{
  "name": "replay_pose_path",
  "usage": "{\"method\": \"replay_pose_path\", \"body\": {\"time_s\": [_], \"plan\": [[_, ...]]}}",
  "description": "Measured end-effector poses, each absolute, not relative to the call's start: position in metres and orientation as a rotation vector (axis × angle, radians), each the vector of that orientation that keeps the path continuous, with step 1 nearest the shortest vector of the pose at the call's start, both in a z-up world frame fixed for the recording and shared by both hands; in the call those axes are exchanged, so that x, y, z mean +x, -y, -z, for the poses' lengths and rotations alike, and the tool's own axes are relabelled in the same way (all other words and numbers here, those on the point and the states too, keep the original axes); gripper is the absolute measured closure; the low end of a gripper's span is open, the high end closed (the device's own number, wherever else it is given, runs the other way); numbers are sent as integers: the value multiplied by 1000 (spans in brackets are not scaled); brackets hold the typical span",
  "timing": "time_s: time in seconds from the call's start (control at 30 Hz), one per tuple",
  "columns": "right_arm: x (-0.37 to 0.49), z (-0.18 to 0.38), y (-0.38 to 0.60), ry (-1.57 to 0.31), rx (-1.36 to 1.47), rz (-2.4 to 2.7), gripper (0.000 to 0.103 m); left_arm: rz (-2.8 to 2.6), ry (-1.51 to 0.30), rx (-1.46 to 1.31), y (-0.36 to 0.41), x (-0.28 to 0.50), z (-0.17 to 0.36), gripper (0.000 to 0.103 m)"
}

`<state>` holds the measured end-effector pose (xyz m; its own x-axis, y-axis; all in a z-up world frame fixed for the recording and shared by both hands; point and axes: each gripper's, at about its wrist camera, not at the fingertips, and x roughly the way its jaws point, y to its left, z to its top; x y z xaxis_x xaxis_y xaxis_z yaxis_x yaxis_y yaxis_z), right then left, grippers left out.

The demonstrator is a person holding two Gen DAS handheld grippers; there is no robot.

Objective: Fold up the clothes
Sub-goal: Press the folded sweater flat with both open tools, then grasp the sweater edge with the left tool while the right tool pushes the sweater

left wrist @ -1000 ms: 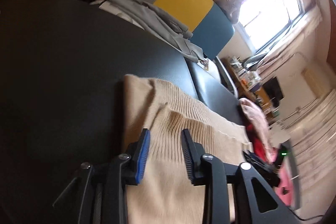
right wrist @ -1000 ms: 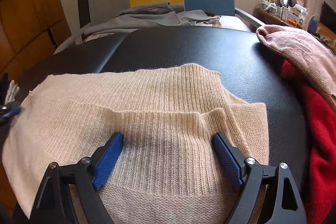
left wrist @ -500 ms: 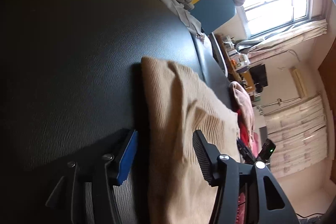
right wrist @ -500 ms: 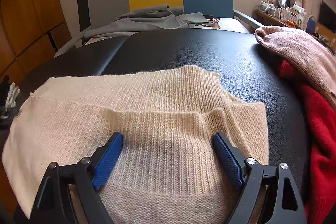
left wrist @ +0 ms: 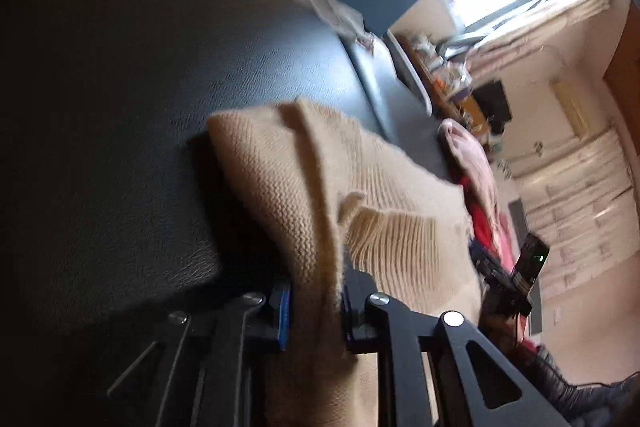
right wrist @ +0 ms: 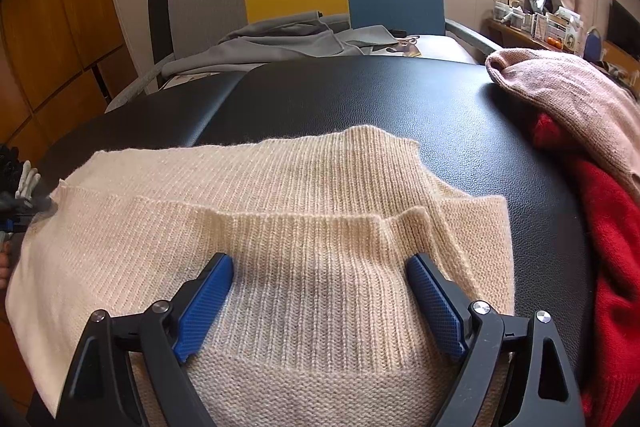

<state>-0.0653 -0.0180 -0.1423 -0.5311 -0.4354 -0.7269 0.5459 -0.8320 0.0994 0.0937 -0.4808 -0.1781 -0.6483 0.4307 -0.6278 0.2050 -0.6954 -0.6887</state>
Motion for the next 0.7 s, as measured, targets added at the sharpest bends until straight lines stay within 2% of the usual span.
{"method": "replay_pose_path", "body": {"time_s": [0.4, 0.6, 0.7], "plan": [[-67, 139, 45, -238, 1132, 2323, 10, -2594, 1263, -1312, 497, 109, 175, 90], [-67, 138, 83, -268, 1140, 2253, 8, -2691, 1316, -1378, 529, 132, 167, 90], [-67, 138, 107, -288, 1123, 2183, 0, -2724, 1308, -1404, 540, 141, 158, 91]]}}
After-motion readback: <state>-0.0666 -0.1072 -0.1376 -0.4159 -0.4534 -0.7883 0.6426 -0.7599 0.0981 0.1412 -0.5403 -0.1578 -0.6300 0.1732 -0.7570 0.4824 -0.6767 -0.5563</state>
